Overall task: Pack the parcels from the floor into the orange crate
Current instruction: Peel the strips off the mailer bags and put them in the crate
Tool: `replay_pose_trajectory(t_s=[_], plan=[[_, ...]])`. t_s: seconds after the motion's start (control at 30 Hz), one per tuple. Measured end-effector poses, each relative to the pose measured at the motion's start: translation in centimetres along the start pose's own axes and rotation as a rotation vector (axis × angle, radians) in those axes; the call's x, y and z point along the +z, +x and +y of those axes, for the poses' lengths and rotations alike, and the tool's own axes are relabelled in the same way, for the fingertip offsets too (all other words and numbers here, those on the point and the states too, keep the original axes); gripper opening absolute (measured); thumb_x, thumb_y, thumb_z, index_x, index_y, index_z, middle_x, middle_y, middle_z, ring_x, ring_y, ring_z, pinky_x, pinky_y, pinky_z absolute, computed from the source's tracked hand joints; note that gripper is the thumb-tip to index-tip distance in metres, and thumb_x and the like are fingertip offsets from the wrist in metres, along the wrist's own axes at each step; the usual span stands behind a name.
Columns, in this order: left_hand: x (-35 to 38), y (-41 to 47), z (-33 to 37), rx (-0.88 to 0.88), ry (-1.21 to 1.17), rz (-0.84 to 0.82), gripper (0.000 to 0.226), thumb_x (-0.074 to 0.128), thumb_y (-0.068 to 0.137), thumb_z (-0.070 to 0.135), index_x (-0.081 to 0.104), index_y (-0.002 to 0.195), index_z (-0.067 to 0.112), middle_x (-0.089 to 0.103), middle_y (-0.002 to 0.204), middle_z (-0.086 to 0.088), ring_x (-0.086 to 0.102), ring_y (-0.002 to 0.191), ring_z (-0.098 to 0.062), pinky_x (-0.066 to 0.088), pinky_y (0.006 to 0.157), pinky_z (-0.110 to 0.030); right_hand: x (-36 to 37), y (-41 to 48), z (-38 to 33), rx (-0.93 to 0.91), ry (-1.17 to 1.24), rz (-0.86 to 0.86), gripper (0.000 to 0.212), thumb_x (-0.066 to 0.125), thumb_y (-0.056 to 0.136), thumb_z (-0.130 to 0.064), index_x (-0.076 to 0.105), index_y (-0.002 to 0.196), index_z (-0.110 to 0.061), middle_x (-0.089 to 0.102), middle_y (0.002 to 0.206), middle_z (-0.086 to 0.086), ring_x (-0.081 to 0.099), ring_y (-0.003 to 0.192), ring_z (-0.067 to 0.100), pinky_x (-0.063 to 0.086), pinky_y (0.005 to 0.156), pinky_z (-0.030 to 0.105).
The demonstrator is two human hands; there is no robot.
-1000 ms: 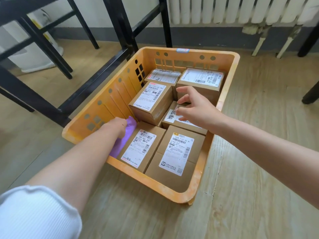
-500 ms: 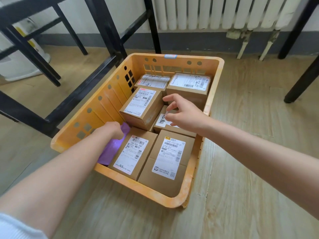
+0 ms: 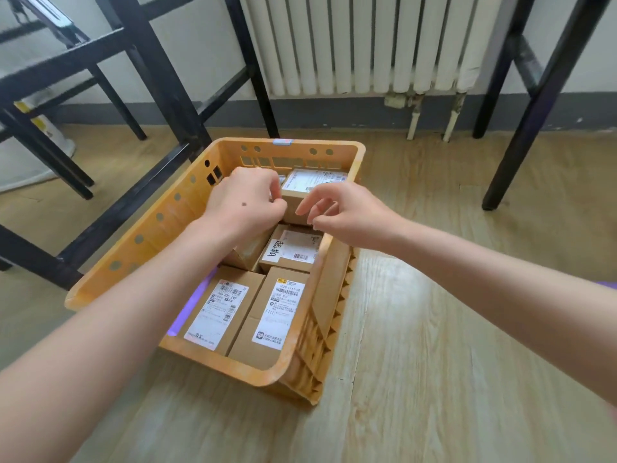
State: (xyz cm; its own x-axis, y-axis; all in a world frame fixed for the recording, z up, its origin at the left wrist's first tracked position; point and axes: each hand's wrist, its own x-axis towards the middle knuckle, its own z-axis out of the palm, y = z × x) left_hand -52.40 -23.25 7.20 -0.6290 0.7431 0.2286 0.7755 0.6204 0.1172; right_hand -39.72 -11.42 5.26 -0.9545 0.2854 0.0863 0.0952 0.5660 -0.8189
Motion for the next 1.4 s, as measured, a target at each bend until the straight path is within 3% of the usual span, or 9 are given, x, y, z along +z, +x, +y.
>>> replay_pose_trajectory(t_s=[0.07,0.2,0.37,0.5,0.6,0.87,1.1,1.27,1.4], plan=[[-0.7,0.0,3.8,0.093,-0.025,0.042,0.006,0.057,0.084,0.025,0.057,0.079,0.021,0.05,0.071,0.007,0.051,0.072,-0.014,0.03,0.049,-0.022,-2.0,-1.2,0.5,0.009,-0.037,0.012,0.02,0.056,0.087,-0.01,0.065,0.095,-0.027,0.063,0.087,-0.008,0.061,0.08,0.003,0.047,0.061,0.014],[-0.9,0.2,10.8,0.274,-0.049,0.041,0.016,0.058,0.086,0.03,0.063,0.082,0.015,0.059,0.075,0.002,0.057,0.071,-0.016,0.051,0.058,-0.031,-6.4,-4.4,2.4,0.049,-0.1,0.067,0.015,0.057,0.088,-0.012,0.064,0.095,-0.024,0.065,0.091,-0.004,0.063,0.085,0.006,0.053,0.069,0.018],[1.0,0.6,19.5,0.497,0.027,-0.054,0.013,0.053,0.086,0.025,0.058,0.077,0.017,0.058,0.074,0.003,0.056,0.07,-0.017,0.031,0.046,-0.022,-12.5,-12.5,7.3,0.172,-0.15,0.139,0.02,0.058,0.087,-0.017,0.065,0.087,-0.036,0.065,0.088,-0.013,0.064,0.081,0.001,0.051,0.066,0.018],[4.1,-0.1,27.7,0.645,0.082,-0.179,0.01,0.053,0.087,0.021,0.056,0.081,0.014,0.056,0.073,0.0,0.058,0.067,-0.018,0.053,0.055,-0.029,-15.9,-19.9,12.1,0.329,-0.164,0.238,0.026,0.059,0.082,-0.01,0.066,0.081,-0.035,0.068,0.085,-0.007,0.066,0.078,0.011,0.053,0.071,0.027],[6.9,-1.4,34.1,0.714,0.061,-0.266,0.012,0.052,0.085,0.024,0.05,0.077,0.015,0.05,0.07,0.001,0.058,0.068,-0.024,0.046,0.055,-0.029,-17.5,-24.5,15.3,0.433,-0.16,0.298,0.027,0.059,0.081,-0.004,0.067,0.082,-0.03,0.07,0.085,-0.001,0.065,0.078,0.016,0.05,0.074,0.026],[16.1,-7.9,44.2,0.588,-0.21,-0.605,0.014,0.055,0.081,0.024,0.063,0.088,0.016,0.066,0.096,-0.012,0.063,0.092,-0.032,0.04,0.062,-0.029,-19.0,-33.6,23.1,0.653,-0.209,0.296,0.024,0.057,0.081,-0.005,0.063,0.081,-0.027,0.067,0.084,-0.006,0.059,0.072,0.012,0.038,0.053,0.006],[21.9,-12.5,46.3,0.362,-0.435,-0.946,0.023,0.05,0.083,0.006,0.07,0.093,0.0,0.067,0.09,-0.021,0.065,0.089,-0.033,0.049,0.069,-0.033,-18.5,-40.6,29.0,0.928,-0.433,0.304,0.038,0.061,0.072,-0.009,0.062,0.108,-0.02,0.057,0.108,0.012,0.051,0.11,0.028,0.038,0.092,0.032],[23.9,-13.8,46.8,0.277,-0.544,-1.126,0.036,0.051,0.088,0.009,0.062,0.122,0.009,0.066,0.104,-0.016,0.057,0.079,-0.023,0.051,0.061,-0.029,-18.4,-42.9,30.5,1.065,-0.234,0.382,0.048,0.061,0.075,-0.008,0.05,0.121,-0.014,0.056,0.09,0.001,0.055,0.087,0.022,0.039,0.063,0.026],[24.8,-15.0,46.9,0.277,-0.525,-1.221,0.045,0.055,0.089,0.011,0.052,0.133,0.009,0.057,0.128,-0.015,0.049,0.081,-0.021,0.045,0.06,-0.028,-17.7,-42.8,31.0,1.132,-0.325,0.223,0.063,0.061,0.08,-0.014,0.036,0.137,-0.007,0.055,0.12,0.016,0.054,0.11,0.03,0.042,0.082,0.03]])
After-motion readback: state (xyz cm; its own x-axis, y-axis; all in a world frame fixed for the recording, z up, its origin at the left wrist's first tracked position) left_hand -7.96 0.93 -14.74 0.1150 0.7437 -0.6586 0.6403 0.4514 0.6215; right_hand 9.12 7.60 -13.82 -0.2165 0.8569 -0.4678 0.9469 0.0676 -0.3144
